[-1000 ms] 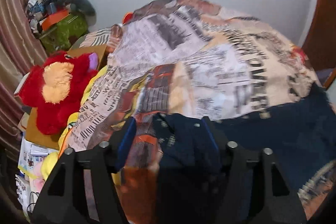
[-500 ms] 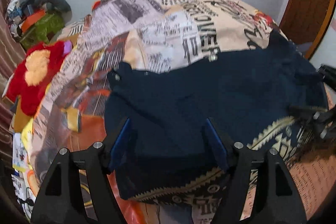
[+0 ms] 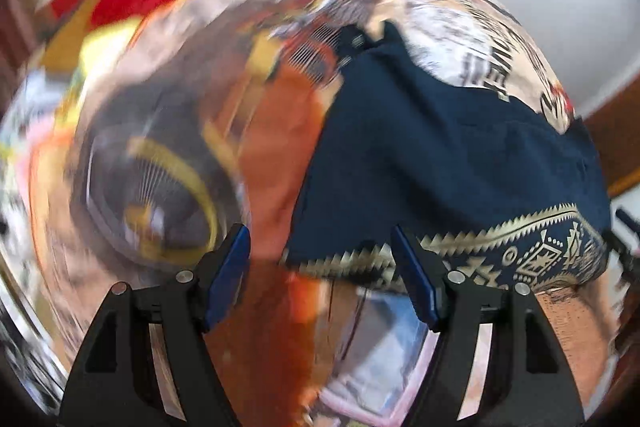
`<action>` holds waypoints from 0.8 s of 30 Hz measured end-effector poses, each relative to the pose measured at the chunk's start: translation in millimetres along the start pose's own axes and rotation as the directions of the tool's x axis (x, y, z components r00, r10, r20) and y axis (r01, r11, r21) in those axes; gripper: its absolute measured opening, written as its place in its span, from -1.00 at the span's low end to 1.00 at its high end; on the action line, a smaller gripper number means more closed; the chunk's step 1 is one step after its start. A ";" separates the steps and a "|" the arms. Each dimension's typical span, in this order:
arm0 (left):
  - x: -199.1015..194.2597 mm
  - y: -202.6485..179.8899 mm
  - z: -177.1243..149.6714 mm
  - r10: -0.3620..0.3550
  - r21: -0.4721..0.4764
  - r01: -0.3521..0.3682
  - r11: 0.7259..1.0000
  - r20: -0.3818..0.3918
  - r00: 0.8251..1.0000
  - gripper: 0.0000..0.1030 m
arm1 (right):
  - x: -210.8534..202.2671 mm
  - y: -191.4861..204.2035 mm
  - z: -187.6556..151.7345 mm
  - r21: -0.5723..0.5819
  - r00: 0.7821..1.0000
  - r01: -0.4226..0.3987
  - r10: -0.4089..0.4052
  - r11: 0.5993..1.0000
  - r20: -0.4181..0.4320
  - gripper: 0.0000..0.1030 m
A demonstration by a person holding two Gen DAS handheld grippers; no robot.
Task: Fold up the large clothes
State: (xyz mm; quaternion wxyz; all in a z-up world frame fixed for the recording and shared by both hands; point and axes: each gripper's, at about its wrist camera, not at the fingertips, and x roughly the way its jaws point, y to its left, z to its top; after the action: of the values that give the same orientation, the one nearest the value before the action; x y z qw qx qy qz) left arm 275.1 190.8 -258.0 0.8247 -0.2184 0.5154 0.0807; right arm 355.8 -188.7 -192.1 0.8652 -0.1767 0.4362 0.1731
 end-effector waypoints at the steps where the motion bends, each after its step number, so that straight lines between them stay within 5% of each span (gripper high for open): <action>1: 1.5 6.1 -4.7 -0.030 -0.043 0.029 0.999 -0.020 0.999 0.40 | -4.3 4.8 -0.1 -0.018 1.000 0.002 -0.002 1.000 0.013 0.67; 6: 13.6 16.2 -24.3 -0.244 -0.217 0.218 0.951 -0.102 0.964 0.40 | -27.5 40.9 11.1 -0.126 0.995 -0.002 0.015 0.992 0.100 0.67; 11: 25.9 5.3 -35.5 -0.455 -0.314 0.397 0.862 -0.137 0.880 0.40 | -24.8 76.1 29.7 -0.199 0.991 -0.021 0.046 0.980 0.123 0.67; 16: 34.9 5.5 -34.1 -0.552 -0.395 0.476 0.786 -0.100 0.828 0.43 | 1.3 100.9 39.6 -0.232 0.996 -0.032 0.050 0.972 0.074 0.67; 21: 48.6 13.6 -27.6 -0.650 -0.496 0.548 0.674 -0.046 0.758 0.53 | 30.3 103.2 36.2 -0.202 0.996 -0.083 0.083 0.976 -0.007 0.67; 24: 58.2 8.4 -18.6 -0.663 -0.501 0.563 0.658 -0.029 0.748 0.56 | 40.4 89.7 35.7 -0.118 0.986 -0.164 0.159 0.979 -0.054 0.68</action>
State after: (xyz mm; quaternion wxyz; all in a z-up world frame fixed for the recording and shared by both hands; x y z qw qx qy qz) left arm 283.5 184.7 -318.8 0.6671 -0.5764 0.4596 -0.1070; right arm 362.5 -87.8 -219.1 0.8258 -0.1972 0.4570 0.2651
